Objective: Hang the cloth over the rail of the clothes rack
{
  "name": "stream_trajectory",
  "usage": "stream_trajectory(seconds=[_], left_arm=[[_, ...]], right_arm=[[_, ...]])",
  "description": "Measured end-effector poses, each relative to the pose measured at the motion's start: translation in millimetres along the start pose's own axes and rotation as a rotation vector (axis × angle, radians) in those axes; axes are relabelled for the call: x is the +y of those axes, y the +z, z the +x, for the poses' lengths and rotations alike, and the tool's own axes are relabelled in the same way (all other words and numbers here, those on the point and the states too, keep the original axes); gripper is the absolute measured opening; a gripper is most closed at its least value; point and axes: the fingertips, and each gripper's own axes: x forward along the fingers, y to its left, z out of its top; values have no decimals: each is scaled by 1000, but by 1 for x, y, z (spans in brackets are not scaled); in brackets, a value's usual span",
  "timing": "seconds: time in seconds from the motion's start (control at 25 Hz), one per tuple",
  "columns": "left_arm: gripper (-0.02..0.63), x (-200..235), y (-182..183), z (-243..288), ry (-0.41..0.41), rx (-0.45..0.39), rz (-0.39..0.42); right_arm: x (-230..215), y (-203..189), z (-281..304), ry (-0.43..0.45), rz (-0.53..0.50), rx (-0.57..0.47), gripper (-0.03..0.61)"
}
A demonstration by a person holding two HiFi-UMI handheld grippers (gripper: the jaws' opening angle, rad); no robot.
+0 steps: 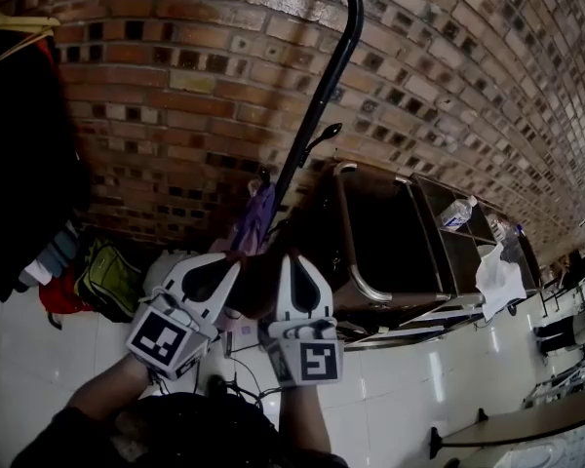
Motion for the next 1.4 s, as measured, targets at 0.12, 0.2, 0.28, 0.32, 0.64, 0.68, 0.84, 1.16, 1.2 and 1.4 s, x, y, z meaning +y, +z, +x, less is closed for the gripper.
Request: stream_trajectory(seconds=[0.12,0.2,0.28,0.32,0.64,0.68,0.84,1.16,1.2,1.4], left_arm=[[21,-10,12,29,-25,-24,11],[21,-13,20,47,-31,-47,38],[21,-14,26,67,-32,-67,60],[21,-16,28,78,-32,-74,70],[21,-33,65,168,-58,-145,178],[21,-32,71,178,-49,-157,190],[21,-22,92,209,-14,-193,203],[21,-15,122,253,-24,-229,221],[21,-13,129,256,-22,-246,223],[21,-5,169,270,-10,-356,245]], right_arm=[[-24,13,9,9,2,-38,28],[-36,19,16,25,-15,-40,28],[-49,23,24,45,-35,-38,28],[-56,26,28,54,-44,-39,28],[-116,62,65,98,-113,-75,28],[-123,68,71,106,-123,-82,28],[-143,88,92,138,-175,-99,28],[-178,122,126,131,-117,-177,28],[-179,129,128,127,-134,-196,28],[-188,168,140,89,-246,-323,28]])
